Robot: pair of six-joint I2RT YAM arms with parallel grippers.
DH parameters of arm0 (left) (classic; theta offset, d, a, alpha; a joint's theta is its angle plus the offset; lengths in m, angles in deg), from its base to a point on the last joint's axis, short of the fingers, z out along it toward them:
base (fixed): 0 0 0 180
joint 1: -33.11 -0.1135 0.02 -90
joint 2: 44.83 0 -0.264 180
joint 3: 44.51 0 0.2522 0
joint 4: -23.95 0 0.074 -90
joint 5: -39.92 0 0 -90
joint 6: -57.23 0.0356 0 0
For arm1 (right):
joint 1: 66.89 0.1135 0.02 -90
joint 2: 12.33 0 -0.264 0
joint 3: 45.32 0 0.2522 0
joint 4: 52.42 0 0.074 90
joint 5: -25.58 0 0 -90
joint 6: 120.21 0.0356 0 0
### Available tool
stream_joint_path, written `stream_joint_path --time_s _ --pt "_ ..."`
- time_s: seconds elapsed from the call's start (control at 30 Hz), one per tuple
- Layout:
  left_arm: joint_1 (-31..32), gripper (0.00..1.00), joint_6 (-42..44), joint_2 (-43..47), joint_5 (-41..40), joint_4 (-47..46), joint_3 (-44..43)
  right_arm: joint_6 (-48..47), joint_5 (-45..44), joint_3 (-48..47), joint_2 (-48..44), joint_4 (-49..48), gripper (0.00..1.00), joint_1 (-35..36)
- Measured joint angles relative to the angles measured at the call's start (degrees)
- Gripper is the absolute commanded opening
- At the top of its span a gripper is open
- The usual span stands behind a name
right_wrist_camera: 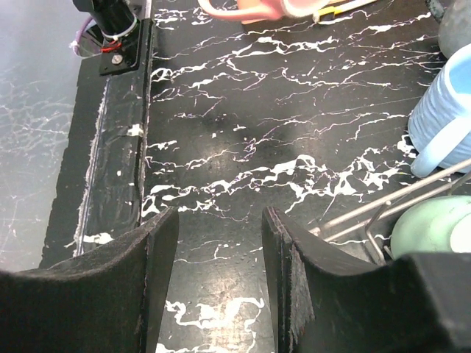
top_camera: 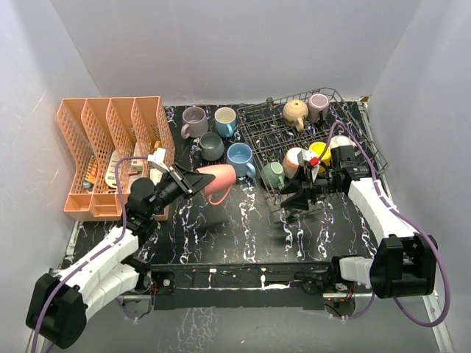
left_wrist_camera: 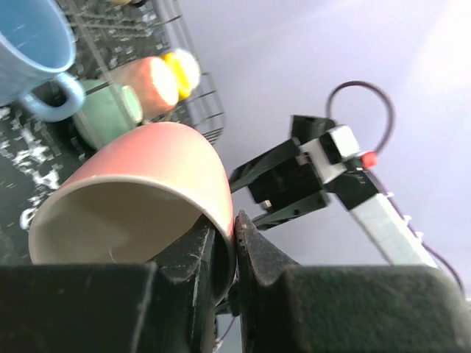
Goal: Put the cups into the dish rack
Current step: Turn the cup upside down in the dish rack.
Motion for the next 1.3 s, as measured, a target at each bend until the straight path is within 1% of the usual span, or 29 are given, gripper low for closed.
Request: stream_joint_path --time_s 0.1,0.2,0.4,0.53,0.63,0.7,0.8,0.9,0.93,1.03,1.17,1.3 --pt "0.1 0.0 -4.5 0.2 -0.4 -9.7 3.0 1.3 0.8 -1.0 0.4 0.5 0.5 0.0" --pt "0.6 0.0 -7.1 0.1 -1.4 -16.1 4.5 4.4 1.2 -4.5 2.0 1.0 0.5 0.0" --pt "3.0 0.0 -8.9 -1.7 -5.2 -27.1 5.6 17.0 1.9 -13.3 5.9 -0.7 0.51 0.1" --pt "5.5 0.0 -8.7 -4.5 -8.5 -33.9 5.6 28.2 2.3 -15.0 6.6 -4.8 0.52 0.5" --pt "8.0 0.0 -8.1 -7.6 -10.8 -37.9 5.2 37.2 2.6 -15.3 6.6 -9.2 0.57 0.8" --pt "9.6 0.0 -7.3 -9.7 -12.1 -39.8 4.2 43.7 3.3 -15.3 6.6 -13.1 0.64 1.3" --pt "11.2 0.0 -6.3 -12.4 -13.6 -41.9 2.3 52.4 4.1 -15.3 6.6 -19.3 0.7 2.3" --pt "12.6 0.0 -5.5 -15.1 -14.9 -43.9 -0.4 58.8 4.6 -15.3 6.6 -24.6 0.73 3.9" --pt "12.9 0.0 -5.2 -15.9 -15.2 -44.3 -1.5 62.1 4.6 -15.2 6.6 -27.4 0.74 4.6" --pt "13.8 0.0 -4.8 -18.7 -16.0 -46.0 -4.7 66.4 4.0 -14.8 6.5 -31.6 0.74 6.1" --pt "14.9 0.0 -4.6 -21.9 -17.1 -48.0 -7.9 75.0 1.3 -12.1 5.2 -41.6 0.72 7.9" --pt "16.0 0.0 -4.4 -23.9 -18.8 -49.0 -9.4 83.6 -1.6 -9.2 4.2 -51.4 0.72 9.5"
